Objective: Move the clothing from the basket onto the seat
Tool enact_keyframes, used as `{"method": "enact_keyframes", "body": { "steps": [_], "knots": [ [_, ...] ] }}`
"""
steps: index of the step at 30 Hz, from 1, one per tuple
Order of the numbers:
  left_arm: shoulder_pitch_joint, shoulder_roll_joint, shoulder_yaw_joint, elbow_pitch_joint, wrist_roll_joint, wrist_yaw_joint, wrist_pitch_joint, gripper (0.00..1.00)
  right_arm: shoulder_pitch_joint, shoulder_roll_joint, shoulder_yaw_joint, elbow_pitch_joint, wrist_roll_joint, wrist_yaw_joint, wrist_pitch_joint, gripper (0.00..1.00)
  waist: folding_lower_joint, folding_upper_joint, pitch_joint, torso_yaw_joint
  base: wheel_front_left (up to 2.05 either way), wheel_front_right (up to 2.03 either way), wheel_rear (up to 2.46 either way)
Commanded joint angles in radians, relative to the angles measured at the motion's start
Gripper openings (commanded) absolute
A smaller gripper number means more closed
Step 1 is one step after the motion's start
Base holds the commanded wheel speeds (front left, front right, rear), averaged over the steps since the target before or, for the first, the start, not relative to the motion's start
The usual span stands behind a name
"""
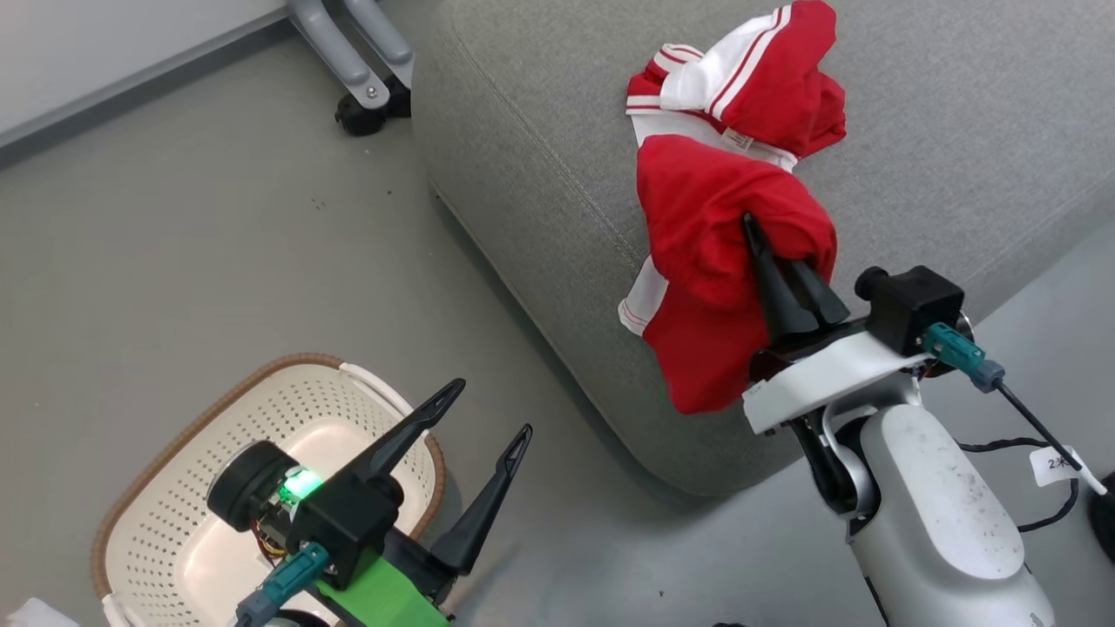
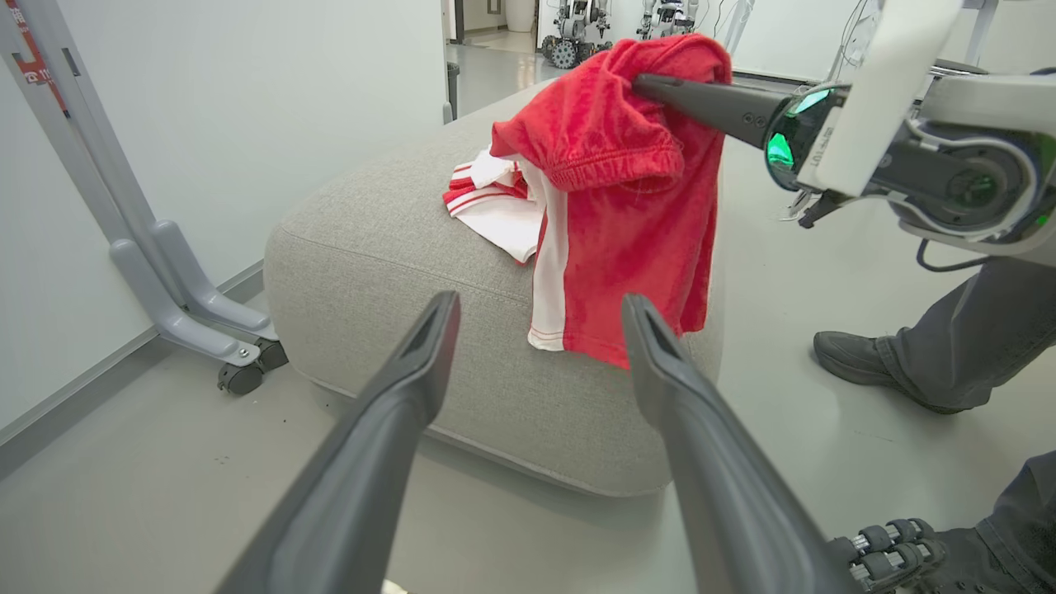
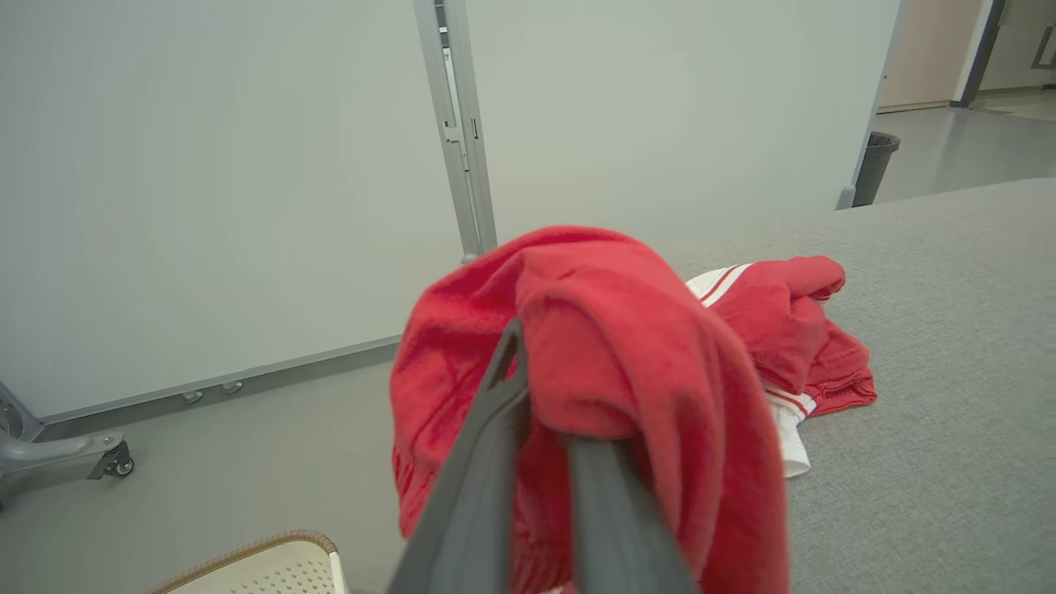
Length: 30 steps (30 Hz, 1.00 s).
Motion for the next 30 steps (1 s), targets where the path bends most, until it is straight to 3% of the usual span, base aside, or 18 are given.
{"method": "enact_keyframes", "body": {
  "steps": [1,11,23,30],
  "knots": [
    [-0.02,0.012,0.003,-0.006,0.005,-0.006,0.004,1.0,-0.003,0.004,-0.017,-0.007,-0.01,0.0,-0.007,0.0,-0.0001,-0.0001,0.045,-0.019,0.0,0.0,0.0],
    [-0.061,0.055,0.031,-0.063,0.023,0.002,0.028,1.0,-0.186,-0.029,-0.152,0.001,-0.022,0.0,-0.002,0.0,-0.0001,-0.0001,0.146,-0.007,0.0,0.0,0.0],
    [-0.189,0.098,0.056,-0.129,0.053,-0.039,0.049,1.0,-0.486,-0.171,-0.368,0.044,-0.025,0.0,0.048,0.0,-0.0001,-0.0001,0.34,0.128,0.0,0.0,0.0],
    [-0.249,0.107,0.061,-0.138,0.056,-0.053,0.039,1.0,-0.546,-0.211,-0.417,0.169,-0.04,0.0,0.061,0.0,-0.0001,-0.0001,0.436,0.189,0.0,0.0,0.0]
  ]
}}
